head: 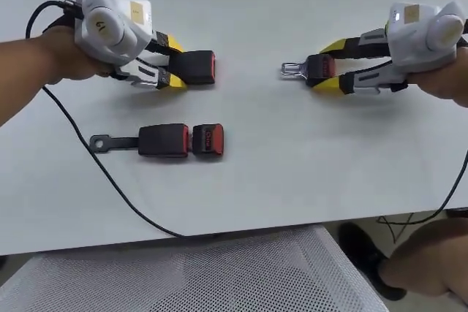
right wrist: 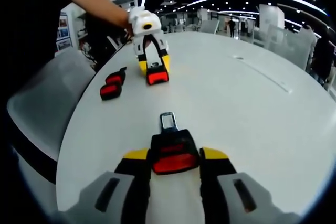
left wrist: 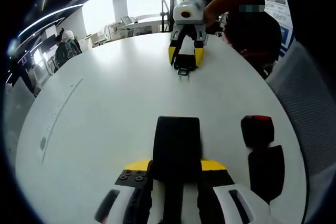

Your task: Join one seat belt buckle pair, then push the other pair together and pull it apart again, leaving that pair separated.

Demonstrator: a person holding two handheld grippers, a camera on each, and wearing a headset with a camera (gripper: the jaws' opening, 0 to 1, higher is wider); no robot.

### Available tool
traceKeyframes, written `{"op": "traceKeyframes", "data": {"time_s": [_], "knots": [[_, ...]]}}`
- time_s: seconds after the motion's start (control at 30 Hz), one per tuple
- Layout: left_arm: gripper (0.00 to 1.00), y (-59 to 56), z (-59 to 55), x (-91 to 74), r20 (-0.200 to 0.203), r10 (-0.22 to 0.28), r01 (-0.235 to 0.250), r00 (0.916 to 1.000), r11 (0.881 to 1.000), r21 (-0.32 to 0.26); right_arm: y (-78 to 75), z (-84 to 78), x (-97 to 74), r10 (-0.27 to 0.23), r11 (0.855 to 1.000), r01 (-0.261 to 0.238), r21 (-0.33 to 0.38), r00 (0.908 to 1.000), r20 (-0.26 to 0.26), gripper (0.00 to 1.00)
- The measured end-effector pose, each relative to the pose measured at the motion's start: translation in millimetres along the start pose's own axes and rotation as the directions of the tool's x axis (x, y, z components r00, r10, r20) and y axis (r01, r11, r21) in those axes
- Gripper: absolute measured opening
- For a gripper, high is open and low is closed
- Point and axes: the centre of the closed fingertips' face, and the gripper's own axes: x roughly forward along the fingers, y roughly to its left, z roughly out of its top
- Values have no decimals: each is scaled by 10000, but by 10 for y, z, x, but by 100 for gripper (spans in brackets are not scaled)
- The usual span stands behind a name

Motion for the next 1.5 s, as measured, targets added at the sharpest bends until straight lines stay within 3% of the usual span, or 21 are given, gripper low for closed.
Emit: {"op": "traceKeyframes", "data": {"time_s": [0.77, 1.5], "knots": [[34, 10, 13, -26, -39, 35, -35, 10000, 10000, -67, -15, 407, 480, 225, 9997, -226, 5, 9971, 721, 35], [34, 12, -16, -34, -197, -16, 16, 9998, 10000, -19, 145, 796, 999, 513, 9986, -495, -197, 9934, 1029, 36]]}}
